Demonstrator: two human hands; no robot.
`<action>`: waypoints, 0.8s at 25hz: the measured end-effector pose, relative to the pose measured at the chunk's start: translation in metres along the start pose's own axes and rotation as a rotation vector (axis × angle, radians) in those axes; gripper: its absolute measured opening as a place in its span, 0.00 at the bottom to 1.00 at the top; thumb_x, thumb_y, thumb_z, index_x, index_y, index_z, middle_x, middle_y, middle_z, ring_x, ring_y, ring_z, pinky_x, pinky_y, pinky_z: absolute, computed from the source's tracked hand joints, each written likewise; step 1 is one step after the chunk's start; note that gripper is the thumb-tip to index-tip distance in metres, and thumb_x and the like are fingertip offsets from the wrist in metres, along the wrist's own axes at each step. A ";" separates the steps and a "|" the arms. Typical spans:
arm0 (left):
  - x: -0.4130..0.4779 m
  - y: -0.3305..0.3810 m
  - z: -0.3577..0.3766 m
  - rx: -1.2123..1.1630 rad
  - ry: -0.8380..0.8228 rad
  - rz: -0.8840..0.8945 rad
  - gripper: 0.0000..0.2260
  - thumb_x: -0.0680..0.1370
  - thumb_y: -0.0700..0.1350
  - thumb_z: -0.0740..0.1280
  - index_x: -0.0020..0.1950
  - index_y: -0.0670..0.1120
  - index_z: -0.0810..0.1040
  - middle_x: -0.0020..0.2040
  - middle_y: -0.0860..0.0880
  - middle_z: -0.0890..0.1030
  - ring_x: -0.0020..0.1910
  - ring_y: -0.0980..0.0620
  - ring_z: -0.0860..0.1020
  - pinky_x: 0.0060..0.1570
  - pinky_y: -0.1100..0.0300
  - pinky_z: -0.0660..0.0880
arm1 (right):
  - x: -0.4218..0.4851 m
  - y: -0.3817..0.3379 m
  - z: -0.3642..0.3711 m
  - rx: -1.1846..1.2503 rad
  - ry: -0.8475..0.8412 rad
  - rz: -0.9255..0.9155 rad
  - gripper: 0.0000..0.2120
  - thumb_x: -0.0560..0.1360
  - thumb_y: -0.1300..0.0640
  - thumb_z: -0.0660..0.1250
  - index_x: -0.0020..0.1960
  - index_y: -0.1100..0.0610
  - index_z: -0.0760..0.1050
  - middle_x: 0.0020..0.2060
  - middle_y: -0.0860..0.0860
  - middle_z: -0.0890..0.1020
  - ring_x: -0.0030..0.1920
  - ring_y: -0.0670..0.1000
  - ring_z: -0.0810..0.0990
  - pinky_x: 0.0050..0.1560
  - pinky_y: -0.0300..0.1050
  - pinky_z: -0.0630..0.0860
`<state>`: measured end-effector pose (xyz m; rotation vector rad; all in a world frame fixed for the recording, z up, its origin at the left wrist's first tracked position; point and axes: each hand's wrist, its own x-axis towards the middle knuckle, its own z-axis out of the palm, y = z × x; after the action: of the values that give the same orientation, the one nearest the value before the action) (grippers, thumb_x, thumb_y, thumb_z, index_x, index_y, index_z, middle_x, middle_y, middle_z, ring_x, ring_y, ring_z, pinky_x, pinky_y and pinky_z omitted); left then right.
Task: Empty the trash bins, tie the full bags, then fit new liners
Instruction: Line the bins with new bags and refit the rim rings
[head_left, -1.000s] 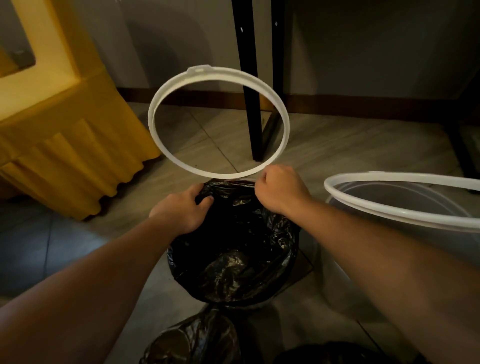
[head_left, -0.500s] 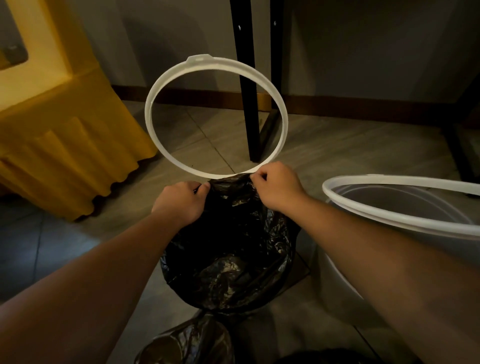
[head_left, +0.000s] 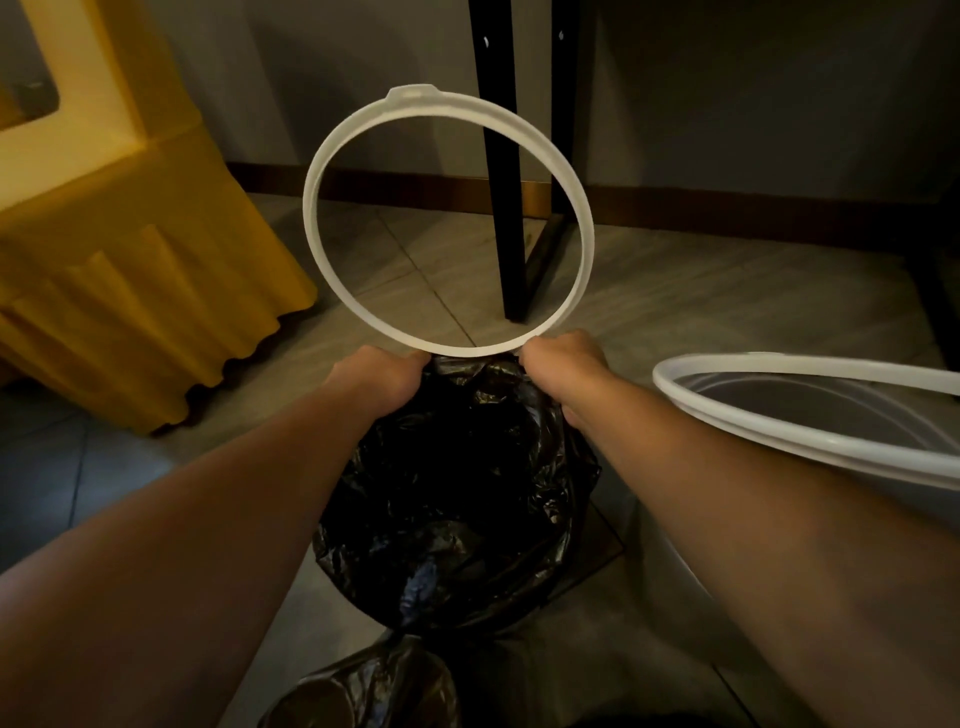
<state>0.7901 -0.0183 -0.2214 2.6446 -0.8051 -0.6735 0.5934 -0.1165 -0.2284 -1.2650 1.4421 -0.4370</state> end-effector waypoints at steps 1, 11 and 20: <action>0.001 0.001 0.000 -0.017 -0.008 -0.021 0.39 0.77 0.72 0.61 0.76 0.43 0.74 0.72 0.42 0.78 0.65 0.40 0.78 0.63 0.47 0.76 | 0.001 0.001 0.001 0.014 -0.022 0.019 0.14 0.79 0.53 0.67 0.63 0.58 0.79 0.51 0.54 0.84 0.47 0.54 0.83 0.43 0.45 0.80; -0.017 -0.034 -0.009 0.102 -0.003 0.245 0.27 0.81 0.71 0.54 0.48 0.53 0.83 0.44 0.51 0.83 0.44 0.51 0.79 0.38 0.56 0.71 | 0.003 0.015 0.001 0.053 -0.103 -0.056 0.14 0.79 0.53 0.66 0.61 0.58 0.81 0.53 0.57 0.85 0.53 0.59 0.84 0.60 0.57 0.83; -0.013 -0.047 0.000 0.087 -0.046 0.426 0.14 0.86 0.62 0.56 0.60 0.59 0.78 0.51 0.54 0.80 0.54 0.49 0.78 0.51 0.53 0.71 | 0.013 0.023 0.001 0.193 -0.202 -0.032 0.11 0.74 0.61 0.74 0.56 0.57 0.84 0.49 0.57 0.89 0.47 0.59 0.89 0.53 0.62 0.86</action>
<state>0.8012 0.0271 -0.2360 2.4153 -1.3832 -0.5930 0.5867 -0.1187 -0.2540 -1.1436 1.1816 -0.4456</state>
